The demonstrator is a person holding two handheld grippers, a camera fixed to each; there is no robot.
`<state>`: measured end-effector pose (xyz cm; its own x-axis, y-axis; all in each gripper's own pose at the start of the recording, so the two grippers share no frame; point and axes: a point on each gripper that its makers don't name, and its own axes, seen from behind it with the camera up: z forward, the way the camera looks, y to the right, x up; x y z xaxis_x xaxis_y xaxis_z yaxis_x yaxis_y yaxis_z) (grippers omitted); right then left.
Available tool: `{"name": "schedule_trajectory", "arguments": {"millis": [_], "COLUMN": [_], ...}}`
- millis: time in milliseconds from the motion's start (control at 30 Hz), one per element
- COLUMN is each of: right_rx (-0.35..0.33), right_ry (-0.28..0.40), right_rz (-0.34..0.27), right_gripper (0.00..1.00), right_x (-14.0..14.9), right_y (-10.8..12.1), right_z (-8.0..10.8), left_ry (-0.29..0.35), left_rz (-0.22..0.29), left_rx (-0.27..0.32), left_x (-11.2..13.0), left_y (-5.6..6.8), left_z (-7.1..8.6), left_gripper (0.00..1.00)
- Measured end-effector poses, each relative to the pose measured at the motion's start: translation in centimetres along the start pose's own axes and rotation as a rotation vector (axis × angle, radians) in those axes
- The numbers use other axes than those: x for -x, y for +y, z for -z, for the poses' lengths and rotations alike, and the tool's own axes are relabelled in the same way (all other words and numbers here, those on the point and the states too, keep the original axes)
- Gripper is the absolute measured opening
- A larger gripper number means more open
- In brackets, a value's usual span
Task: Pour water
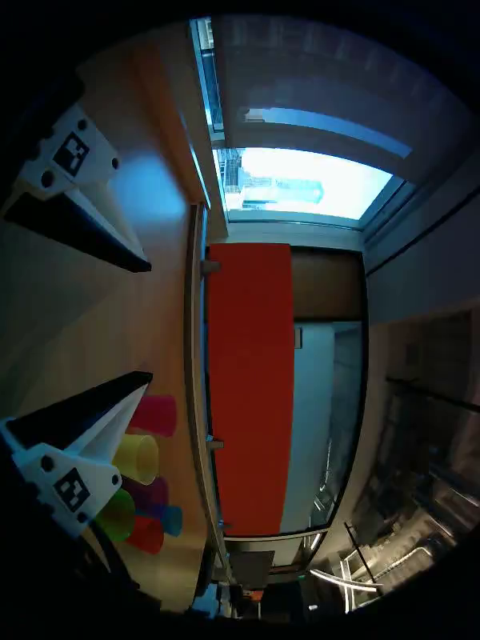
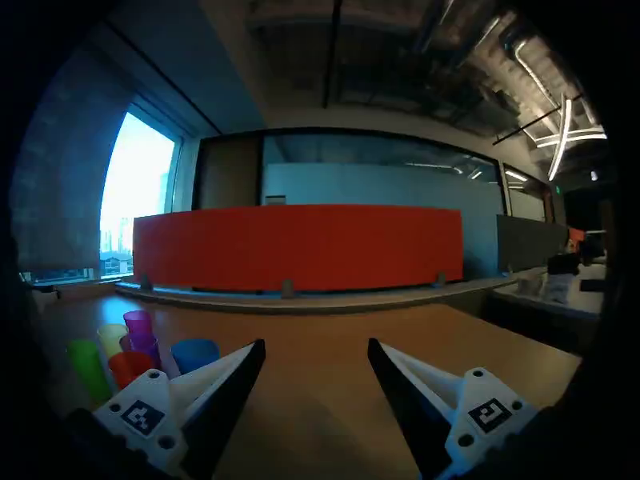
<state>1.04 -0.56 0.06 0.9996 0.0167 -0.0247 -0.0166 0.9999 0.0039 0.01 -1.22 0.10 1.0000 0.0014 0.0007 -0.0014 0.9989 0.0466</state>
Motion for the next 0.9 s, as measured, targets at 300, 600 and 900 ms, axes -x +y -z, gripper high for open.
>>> {"name": "schedule_trajectory", "arguments": {"millis": [300, 600, 900], "right_rx": [0.001, -0.004, -0.002], "right_ry": [-0.023, -0.023, -0.024], "right_rz": [0.013, 0.018, 0.017], "right_gripper": [0.99, 0.99, 0.99], "right_x": [0.85, 0.76, 0.92], "right_y": [0.29, 0.25, 0.27], "right_z": [0.01, -0.04, -0.05], "left_ry": [0.000, 0.000, 0.000], "left_rz": [0.000, 0.000, 0.000], "left_rx": [0.000, 0.000, 0.000], "left_x": [0.02, 0.00, 0.01], "left_y": [0.02, -0.02, -0.03], "left_z": [-0.01, 0.03, 0.02], "left_gripper": [0.92, 0.92, 0.92]}}
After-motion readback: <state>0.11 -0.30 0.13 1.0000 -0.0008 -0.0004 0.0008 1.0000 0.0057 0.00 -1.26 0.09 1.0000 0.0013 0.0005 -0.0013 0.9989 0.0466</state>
